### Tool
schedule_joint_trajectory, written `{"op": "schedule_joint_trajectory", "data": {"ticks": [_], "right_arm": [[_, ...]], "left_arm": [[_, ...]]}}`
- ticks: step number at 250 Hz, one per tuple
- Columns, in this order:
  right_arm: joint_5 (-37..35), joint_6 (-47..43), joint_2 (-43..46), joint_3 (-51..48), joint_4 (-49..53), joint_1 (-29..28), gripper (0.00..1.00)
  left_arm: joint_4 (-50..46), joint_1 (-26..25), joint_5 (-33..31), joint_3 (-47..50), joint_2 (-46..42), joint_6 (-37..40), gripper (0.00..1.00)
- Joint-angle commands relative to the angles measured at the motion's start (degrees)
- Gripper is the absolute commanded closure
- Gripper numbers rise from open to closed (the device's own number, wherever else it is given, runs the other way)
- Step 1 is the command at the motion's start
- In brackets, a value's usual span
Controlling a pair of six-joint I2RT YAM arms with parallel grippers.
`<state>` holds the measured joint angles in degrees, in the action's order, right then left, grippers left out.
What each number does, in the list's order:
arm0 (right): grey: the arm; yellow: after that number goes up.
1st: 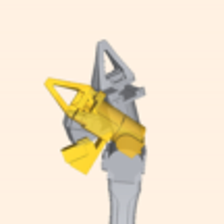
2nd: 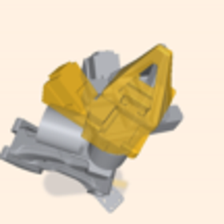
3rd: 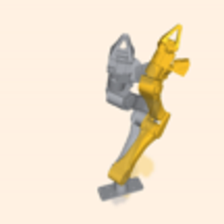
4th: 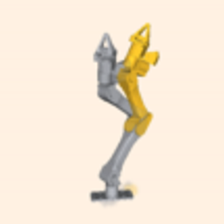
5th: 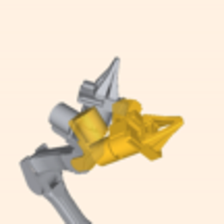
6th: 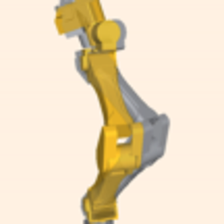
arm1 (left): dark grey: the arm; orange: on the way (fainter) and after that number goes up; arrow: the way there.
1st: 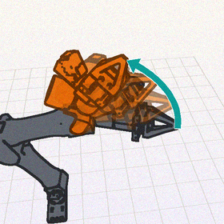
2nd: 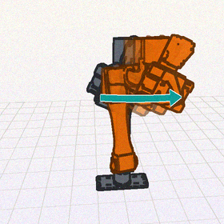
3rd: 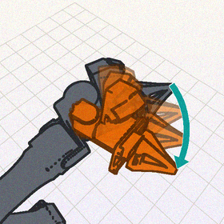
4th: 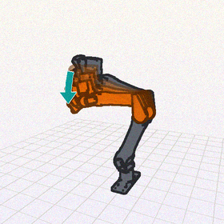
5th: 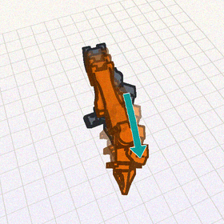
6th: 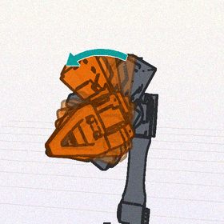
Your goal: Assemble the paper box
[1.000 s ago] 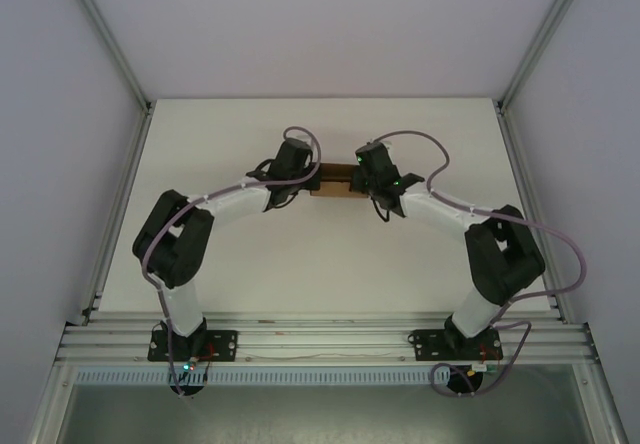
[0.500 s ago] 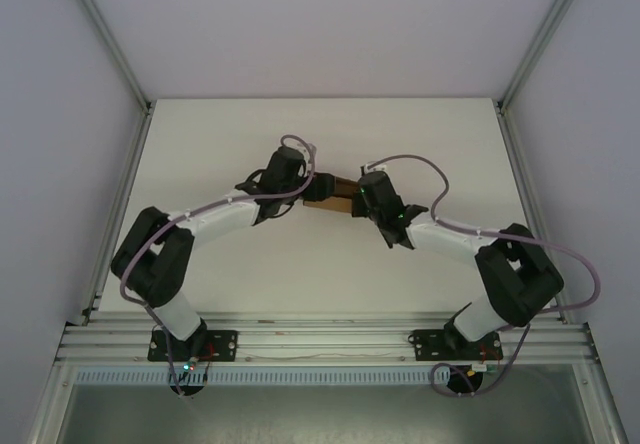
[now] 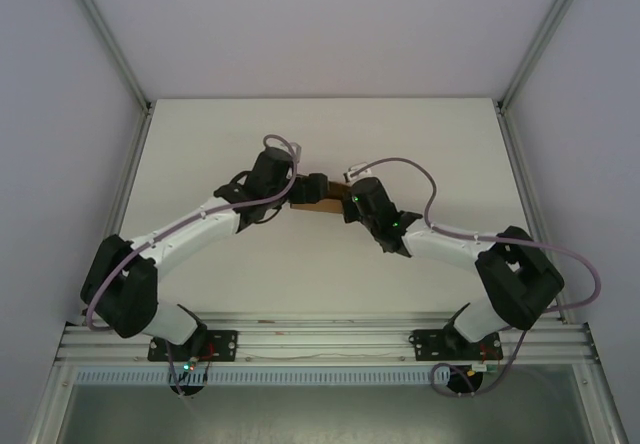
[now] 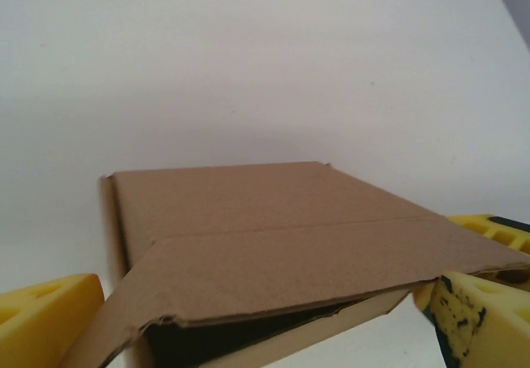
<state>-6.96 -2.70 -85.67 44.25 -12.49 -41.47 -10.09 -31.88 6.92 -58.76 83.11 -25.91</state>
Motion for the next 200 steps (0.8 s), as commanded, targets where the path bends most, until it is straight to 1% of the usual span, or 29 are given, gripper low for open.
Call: {"op": "schedule_joint_trajectory", "data": {"ticks": [1, 68, 107, 116, 172, 200], "right_arm": [[-3.15, -4.50, -0.37, -0.31, -0.27, -0.47, 1.00], [-3.85, -8.40, -1.86, -0.04, 0.19, -1.92, 1.00], [-3.78, -8.18, -2.59, 0.06, 1.01, -2.48, 1.00], [-3.81, -8.03, -2.61, -0.08, 0.98, -2.60, 1.00], [-4.06, -8.01, -2.55, -0.59, 1.22, -2.66, 0.99], [-3.15, -8.03, -2.46, -0.66, 1.35, -2.69, 0.98]], "left_arm": [[-6.12, 1.23, -6.80, -1.52, -2.63, -2.52, 0.00], [-4.24, 6.39, -3.82, 0.74, -5.68, -5.31, 0.00], [-3.46, 9.14, -1.70, 1.19, -2.98, -5.45, 0.00], [-2.79, 9.58, -0.82, 1.22, -2.18, -6.95, 0.00], [-2.32, 10.67, 2.74, -1.23, 3.46, -6.44, 0.00], [-0.33, 11.11, 4.40, -1.17, 5.66, -7.19, 0.00]]}}
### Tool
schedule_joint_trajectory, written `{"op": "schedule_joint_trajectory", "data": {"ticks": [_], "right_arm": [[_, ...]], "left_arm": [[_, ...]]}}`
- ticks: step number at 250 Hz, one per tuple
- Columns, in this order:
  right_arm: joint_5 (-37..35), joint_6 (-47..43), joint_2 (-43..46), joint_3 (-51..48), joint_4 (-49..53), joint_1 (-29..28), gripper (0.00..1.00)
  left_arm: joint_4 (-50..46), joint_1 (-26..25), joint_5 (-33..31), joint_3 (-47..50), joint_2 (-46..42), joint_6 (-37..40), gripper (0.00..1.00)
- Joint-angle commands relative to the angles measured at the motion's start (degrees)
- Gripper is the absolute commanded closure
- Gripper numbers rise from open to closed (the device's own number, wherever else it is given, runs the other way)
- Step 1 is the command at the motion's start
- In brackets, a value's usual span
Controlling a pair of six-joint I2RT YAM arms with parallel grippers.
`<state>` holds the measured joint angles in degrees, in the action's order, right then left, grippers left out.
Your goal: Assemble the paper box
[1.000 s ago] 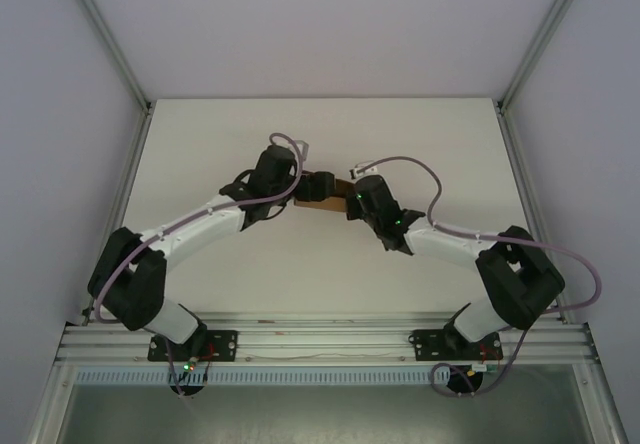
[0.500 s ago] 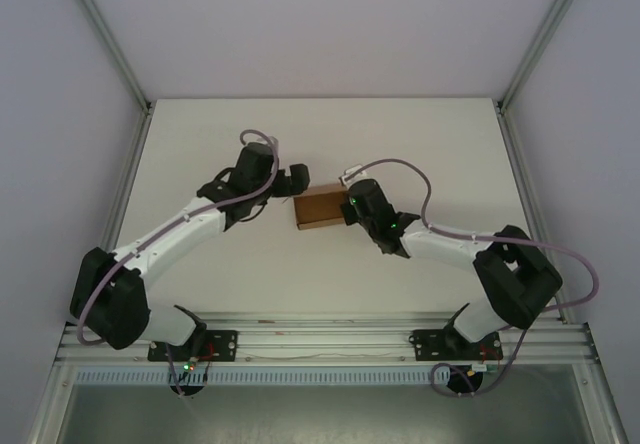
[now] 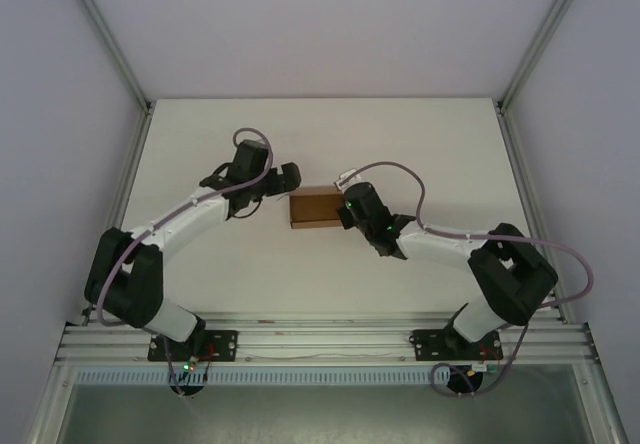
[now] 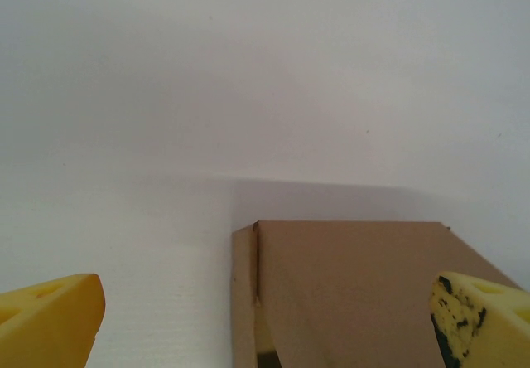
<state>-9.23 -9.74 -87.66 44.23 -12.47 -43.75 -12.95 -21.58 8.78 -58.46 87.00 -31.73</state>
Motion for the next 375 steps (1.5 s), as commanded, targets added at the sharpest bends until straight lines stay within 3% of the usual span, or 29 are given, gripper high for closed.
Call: {"op": "schedule_joint_trajectory", "data": {"ticks": [1, 15, 48, 110, 211, 240, 325, 375], "right_arm": [[-0.83, -0.99, -0.49, -0.63, 1.27, -0.40, 0.98], [-0.77, -1.14, -0.55, -0.64, 1.40, -0.39, 0.98], [-1.99, -1.33, -0.85, -0.08, 2.22, -0.39, 0.98], [-1.57, -0.38, -0.29, 1.21, 3.68, -0.42, 0.98], [3.35, 3.53, 1.24, -0.23, 6.00, -0.47, 0.90], [5.15, 5.41, 4.61, -2.81, 6.56, -0.46, 0.77], [4.94, 8.75, 21.38, -10.56, 14.89, -0.38, 0.26], [4.04, 12.09, 31.78, -13.89, 16.31, 0.12, 0.05]], "left_arm": [[2.65, 0.83, 2.60, -1.43, 1.86, -1.39, 0.00], [3.37, 1.04, 4.23, -1.72, 3.06, -1.87, 0.01], [3.63, 1.14, 7.68, -3.32, 4.57, -1.00, 0.12], [2.98, 1.12, 13.11, -4.28, 5.24, -1.08, 0.15], [6.08, 1.18, 14.60, -1.61, 11.41, -3.29, 0.29], [8.38, 1.11, 15.07, 0.48, 11.85, -3.61, 0.34], [14.44, 1.16, 16.56, 6.73, 12.07, -2.46, 0.40], [15.39, 1.18, 17.36, 8.16, 12.58, -0.97, 0.42]]}}
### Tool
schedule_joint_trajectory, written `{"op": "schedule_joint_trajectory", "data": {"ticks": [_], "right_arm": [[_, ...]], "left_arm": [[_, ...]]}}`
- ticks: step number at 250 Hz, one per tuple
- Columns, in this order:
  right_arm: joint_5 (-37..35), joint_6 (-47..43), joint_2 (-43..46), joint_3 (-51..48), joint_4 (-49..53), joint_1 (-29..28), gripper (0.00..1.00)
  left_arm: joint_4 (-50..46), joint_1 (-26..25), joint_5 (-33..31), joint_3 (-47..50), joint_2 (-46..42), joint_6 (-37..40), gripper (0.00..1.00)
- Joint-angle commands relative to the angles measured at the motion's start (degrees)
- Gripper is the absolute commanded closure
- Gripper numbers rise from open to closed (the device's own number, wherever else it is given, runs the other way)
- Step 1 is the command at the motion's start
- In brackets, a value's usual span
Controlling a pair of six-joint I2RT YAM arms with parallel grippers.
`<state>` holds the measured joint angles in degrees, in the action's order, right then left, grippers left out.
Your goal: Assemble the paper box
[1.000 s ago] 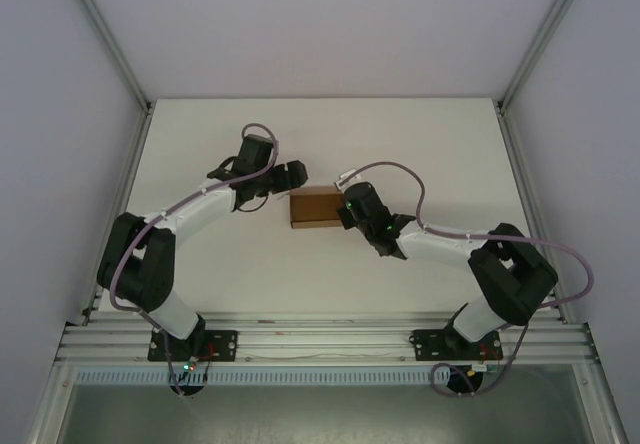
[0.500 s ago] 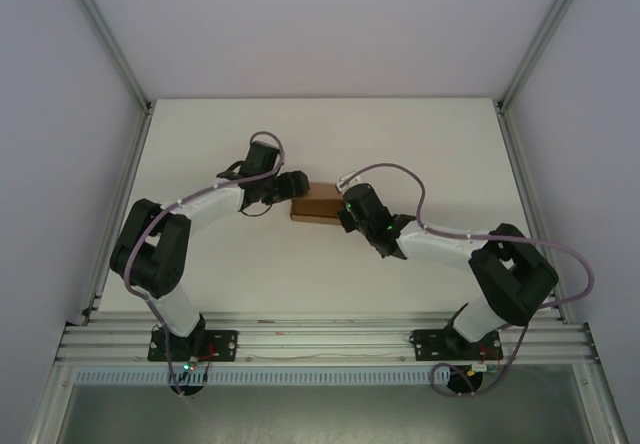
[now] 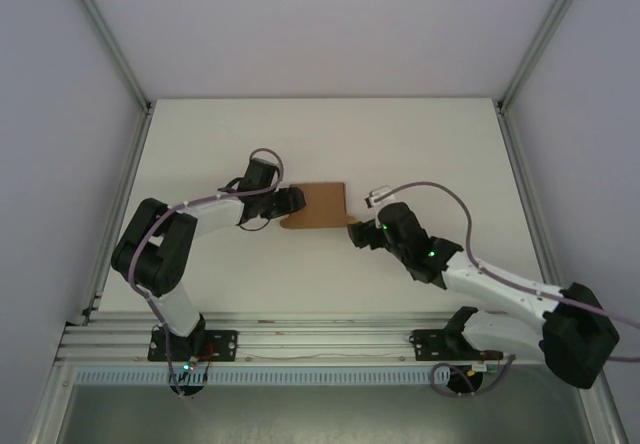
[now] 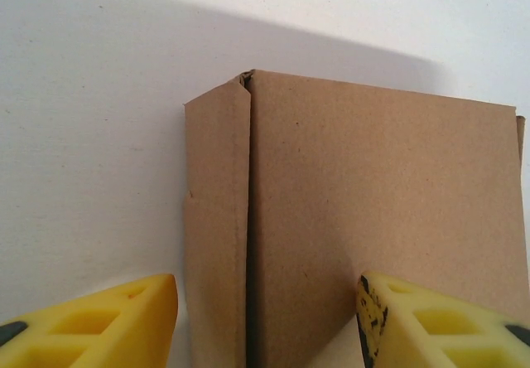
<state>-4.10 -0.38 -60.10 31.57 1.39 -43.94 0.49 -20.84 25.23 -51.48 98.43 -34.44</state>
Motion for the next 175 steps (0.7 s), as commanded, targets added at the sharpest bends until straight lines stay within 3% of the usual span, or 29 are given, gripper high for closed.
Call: {"op": "schedule_joint_trajectory", "data": {"ticks": [1, 47, 103, 134, 175], "right_arm": [[-1.14, 2.88, 4.34, -1.24, 2.38, 0.38, 0.04], [1.29, 10.92, 3.58, 1.39, -1.77, 3.92, 0.00], [4.05, 20.17, -14.90, 16.09, 5.85, 7.58, 0.00], [7.36, 21.90, -24.87, 21.57, 6.10, 9.62, 0.09], [16.81, 24.64, -34.49, 24.53, 4.73, 12.97, 0.22]], "left_arm": [[2.00, 0.40, 0.89, 1.20, 1.19, 1.74, 0.42], [3.97, 0.37, 2.12, 1.71, 2.75, 1.69, 0.43], [5.75, 0.43, 3.16, 2.36, 3.74, 1.64, 0.43], [5.92, 0.37, 3.25, 2.45, 3.95, 1.84, 0.43], [6.58, 0.37, 4.00, 2.36, 4.26, 1.99, 0.43]]}}
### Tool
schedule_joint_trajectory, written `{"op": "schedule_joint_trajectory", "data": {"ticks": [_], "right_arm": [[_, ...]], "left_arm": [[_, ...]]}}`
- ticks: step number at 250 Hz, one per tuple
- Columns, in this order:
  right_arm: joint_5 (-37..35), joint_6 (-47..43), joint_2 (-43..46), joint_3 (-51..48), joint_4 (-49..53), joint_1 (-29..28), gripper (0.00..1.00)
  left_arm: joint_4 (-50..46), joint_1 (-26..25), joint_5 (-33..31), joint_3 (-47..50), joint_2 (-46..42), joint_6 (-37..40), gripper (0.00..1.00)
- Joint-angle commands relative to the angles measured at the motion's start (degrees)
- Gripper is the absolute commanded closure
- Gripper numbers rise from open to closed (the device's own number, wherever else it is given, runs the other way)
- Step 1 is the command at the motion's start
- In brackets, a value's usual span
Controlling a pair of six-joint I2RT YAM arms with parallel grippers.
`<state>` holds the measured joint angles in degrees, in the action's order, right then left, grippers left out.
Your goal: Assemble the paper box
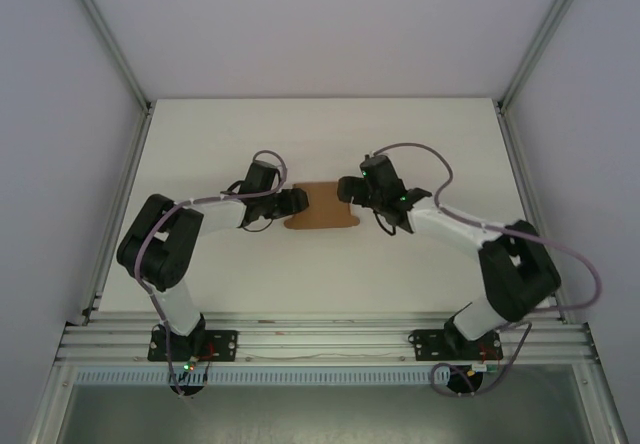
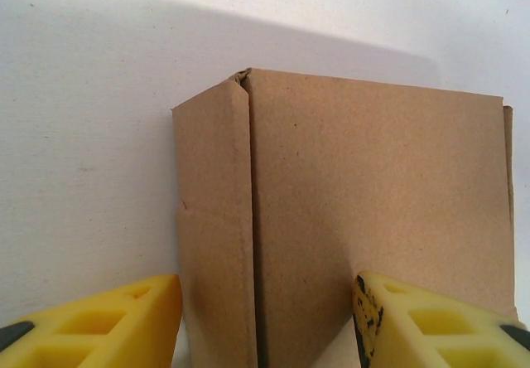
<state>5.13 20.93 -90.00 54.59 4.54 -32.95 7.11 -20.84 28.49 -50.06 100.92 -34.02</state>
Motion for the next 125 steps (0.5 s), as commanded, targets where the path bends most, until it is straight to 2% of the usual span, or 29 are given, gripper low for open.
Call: {"op": "schedule_joint_trajectory", "data": {"ticks": [1, 25, 67, 96, 125], "right_arm": [[7.73, 3.37, -4.76, 1.50, 1.47, 2.04, 0.22], [11.57, 3.38, -7.06, 0.97, -1.49, 2.22, 0.23], [12.77, 5.19, -6.31, 0.40, -3.04, 3.47, 0.22], [19.75, 7.26, -5.10, -1.28, -6.28, 5.74, 0.20], [22.88, 7.90, -4.77, -2.18, -6.28, 7.27, 0.17]], "left_arm": [[-0.02, 0.37, 0.76, 0.98, 1.79, 1.58, 0.43], [0.83, 0.43, 1.21, 0.88, 1.73, 1.72, 0.44], [2.31, 0.99, 1.90, 1.08, 1.99, 2.09, 0.48], [6.69, 2.40, 5.88, 2.62, 2.51, 1.41, 0.51], [10.62, 3.74, 9.60, 4.15, 3.43, 0.58, 0.61]]}}
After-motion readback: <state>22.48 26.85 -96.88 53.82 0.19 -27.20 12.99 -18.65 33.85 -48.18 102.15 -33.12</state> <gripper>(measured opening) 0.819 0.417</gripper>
